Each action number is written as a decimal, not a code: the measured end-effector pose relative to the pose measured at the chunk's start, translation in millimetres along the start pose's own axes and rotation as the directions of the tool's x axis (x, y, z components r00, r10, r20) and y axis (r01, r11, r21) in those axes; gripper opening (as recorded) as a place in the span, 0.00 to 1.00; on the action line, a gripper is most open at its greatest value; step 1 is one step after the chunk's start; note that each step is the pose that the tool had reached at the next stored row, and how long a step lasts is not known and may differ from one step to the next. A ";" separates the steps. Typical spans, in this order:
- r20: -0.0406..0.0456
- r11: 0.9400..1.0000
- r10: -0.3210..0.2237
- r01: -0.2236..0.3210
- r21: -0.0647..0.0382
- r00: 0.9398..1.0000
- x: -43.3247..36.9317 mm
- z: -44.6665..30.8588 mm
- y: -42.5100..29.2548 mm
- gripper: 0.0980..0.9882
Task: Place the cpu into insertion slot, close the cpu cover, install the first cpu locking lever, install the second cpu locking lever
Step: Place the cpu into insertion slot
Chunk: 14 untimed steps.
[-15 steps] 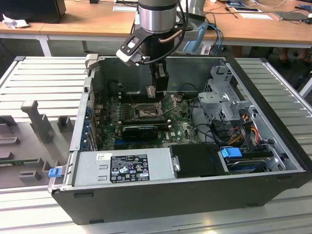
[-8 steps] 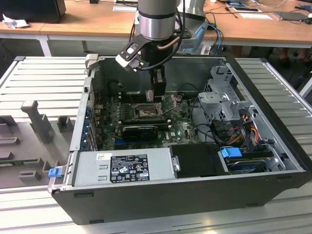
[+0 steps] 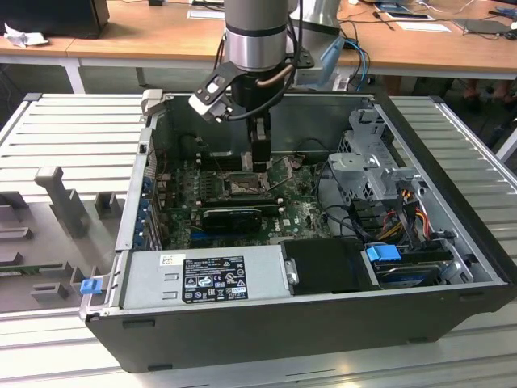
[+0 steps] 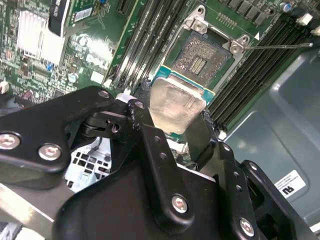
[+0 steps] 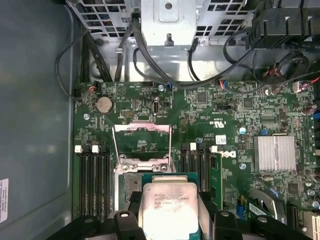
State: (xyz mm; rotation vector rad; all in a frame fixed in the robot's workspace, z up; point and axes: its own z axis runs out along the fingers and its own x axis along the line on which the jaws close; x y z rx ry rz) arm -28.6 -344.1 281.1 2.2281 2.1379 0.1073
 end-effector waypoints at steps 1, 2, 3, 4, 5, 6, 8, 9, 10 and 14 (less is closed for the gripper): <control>0.001 1.000 0.006 -0.006 0.000 1.000 0.8 2.1 -1.8 0.48; 0.001 1.000 0.006 -0.006 -0.001 1.000 1.4 3.2 -2.9 0.48; 0.000 1.000 0.006 -0.006 -0.002 1.000 1.8 4.7 -4.6 0.48; 0.000 1.000 0.005 -0.005 -0.003 1.000 2.0 6.2 -6.1 0.48; 0.000 1.000 0.002 -0.002 -0.003 1.000 2.3 7.9 -7.2 0.48; -0.001 1.000 -0.010 0.010 -0.003 1.000 2.5 10.9 -8.0 0.48; -0.006 0.998 -0.066 0.066 -0.003 0.998 2.5 17.7 -8.7 0.48; -0.007 0.997 -0.074 0.074 -0.003 0.997 2.8 21.3 -9.1 0.48; -0.007 0.997 -0.074 0.074 -0.003 0.997 3.1 23.1 -9.4 0.48; -0.007 0.997 -0.074 0.074 -0.003 0.997 3.8 31.1 -15.2 0.48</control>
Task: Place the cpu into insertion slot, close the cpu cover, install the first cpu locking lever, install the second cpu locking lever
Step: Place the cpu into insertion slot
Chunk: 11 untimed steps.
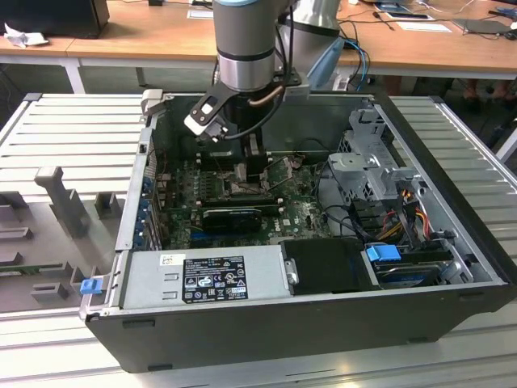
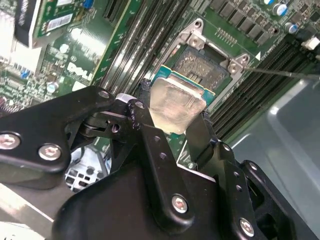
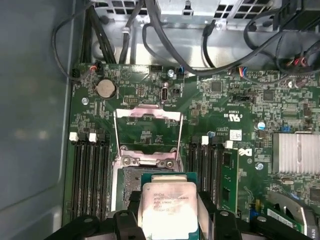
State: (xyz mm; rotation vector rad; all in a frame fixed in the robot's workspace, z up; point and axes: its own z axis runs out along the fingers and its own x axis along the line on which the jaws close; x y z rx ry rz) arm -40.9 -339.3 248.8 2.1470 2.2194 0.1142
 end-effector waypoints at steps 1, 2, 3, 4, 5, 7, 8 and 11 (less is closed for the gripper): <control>0.000 1.000 0.000 0.000 0.000 1.000 1.0 2.2 -1.3 0.48; 0.000 1.000 0.000 0.000 0.000 1.000 2.4 4.2 -1.9 0.48; 0.000 1.000 0.000 0.000 0.000 1.000 4.1 6.5 -2.5 0.48; 0.000 1.000 0.000 0.000 0.000 1.000 5.7 8.4 -2.8 0.48; 0.000 1.000 0.000 0.000 0.000 1.000 8.0 11.3 -3.2 0.48; 0.000 1.000 0.006 -0.006 0.000 1.000 11.4 17.4 -3.9 0.48; 0.001 1.000 0.013 -0.013 0.000 1.000 11.6 19.4 -4.4 0.48; 0.002 1.000 0.025 -0.025 0.000 1.000 13.5 26.1 -5.4 0.48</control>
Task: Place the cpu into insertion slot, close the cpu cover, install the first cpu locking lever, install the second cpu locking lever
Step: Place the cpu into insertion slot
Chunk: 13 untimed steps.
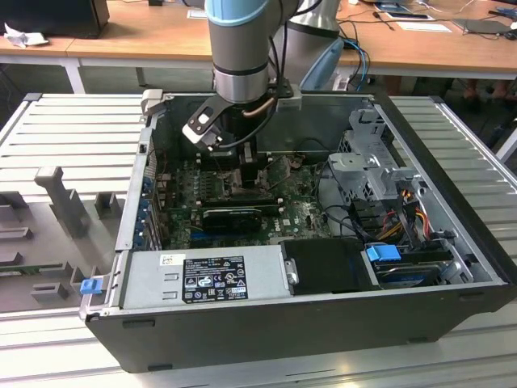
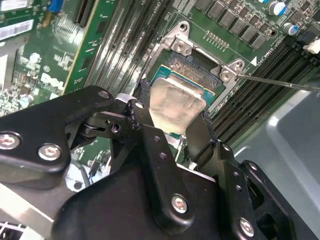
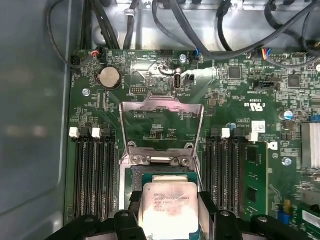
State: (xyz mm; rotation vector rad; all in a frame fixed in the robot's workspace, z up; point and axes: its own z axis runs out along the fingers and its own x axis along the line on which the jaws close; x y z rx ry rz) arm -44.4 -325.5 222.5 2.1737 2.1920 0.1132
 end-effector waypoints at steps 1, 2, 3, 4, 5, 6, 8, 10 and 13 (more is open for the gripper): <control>0.000 1.000 0.000 0.000 0.000 1.000 1.0 1.5 -0.1 0.48; 0.000 1.000 0.000 0.000 0.000 1.000 3.0 3.7 -0.3 0.48; 0.000 1.000 0.000 0.000 0.000 1.000 3.8 5.2 -0.6 0.48; 0.000 1.000 0.001 -0.001 0.000 1.000 3.9 8.2 -1.9 0.48; 0.000 1.000 0.005 -0.005 0.000 1.000 3.9 10.0 -3.2 0.48; 0.001 1.000 0.008 -0.008 0.000 1.000 3.9 10.9 -3.7 0.48; 0.001 1.000 0.011 -0.011 0.000 1.000 4.9 12.6 -3.7 0.48; 0.001 1.000 0.012 -0.012 0.000 1.000 5.4 13.3 -3.6 0.48; 0.002 1.000 0.019 -0.019 0.000 1.000 5.7 13.8 -3.5 0.48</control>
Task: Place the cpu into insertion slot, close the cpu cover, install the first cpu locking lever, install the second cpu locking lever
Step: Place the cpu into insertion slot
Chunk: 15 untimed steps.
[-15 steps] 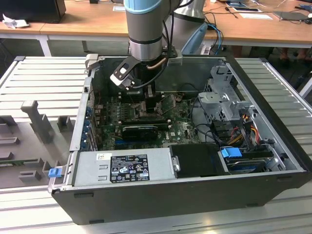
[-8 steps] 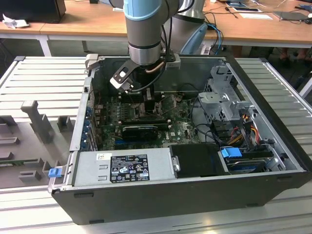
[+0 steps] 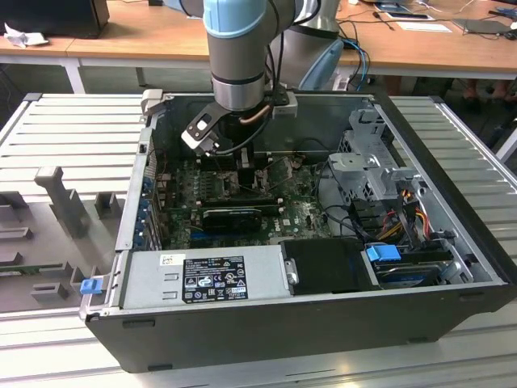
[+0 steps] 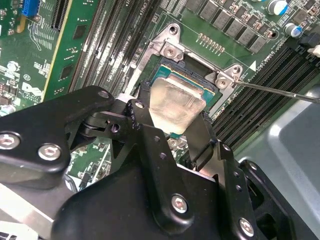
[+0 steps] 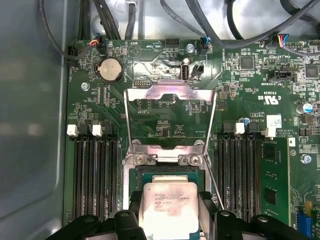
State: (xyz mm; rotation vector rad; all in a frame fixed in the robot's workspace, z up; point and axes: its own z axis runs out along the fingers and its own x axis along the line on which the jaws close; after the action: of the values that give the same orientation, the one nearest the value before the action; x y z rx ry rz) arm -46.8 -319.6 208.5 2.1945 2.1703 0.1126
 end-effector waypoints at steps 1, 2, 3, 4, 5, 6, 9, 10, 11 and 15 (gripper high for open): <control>0.000 1.000 0.003 -0.003 0.000 1.000 0.2 0.3 0.1 0.48; 0.000 1.000 0.003 -0.003 0.000 1.000 0.4 0.9 0.2 0.48; 0.000 1.000 0.004 -0.004 0.000 1.000 0.6 1.8 0.2 0.48; 0.000 1.000 0.004 -0.004 0.000 1.000 0.8 2.7 0.2 0.48; 0.001 1.000 0.005 -0.005 0.000 1.000 1.1 3.1 0.3 0.48; 0.001 1.000 0.005 -0.005 0.000 1.000 1.3 3.4 0.4 0.48; 0.001 1.000 0.007 -0.007 0.000 1.000 1.5 4.8 0.3 0.48; 0.001 1.000 0.007 -0.007 0.000 1.000 1.5 5.4 0.2 0.48; 0.001 1.000 0.007 -0.007 0.000 1.000 1.5 5.7 0.2 0.48; 0.001 1.000 0.007 -0.007 0.000 1.000 1.5 6.0 0.2 0.48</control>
State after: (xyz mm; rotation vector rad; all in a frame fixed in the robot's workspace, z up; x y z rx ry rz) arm -46.1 -318.1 202.6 2.2017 2.1621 0.1116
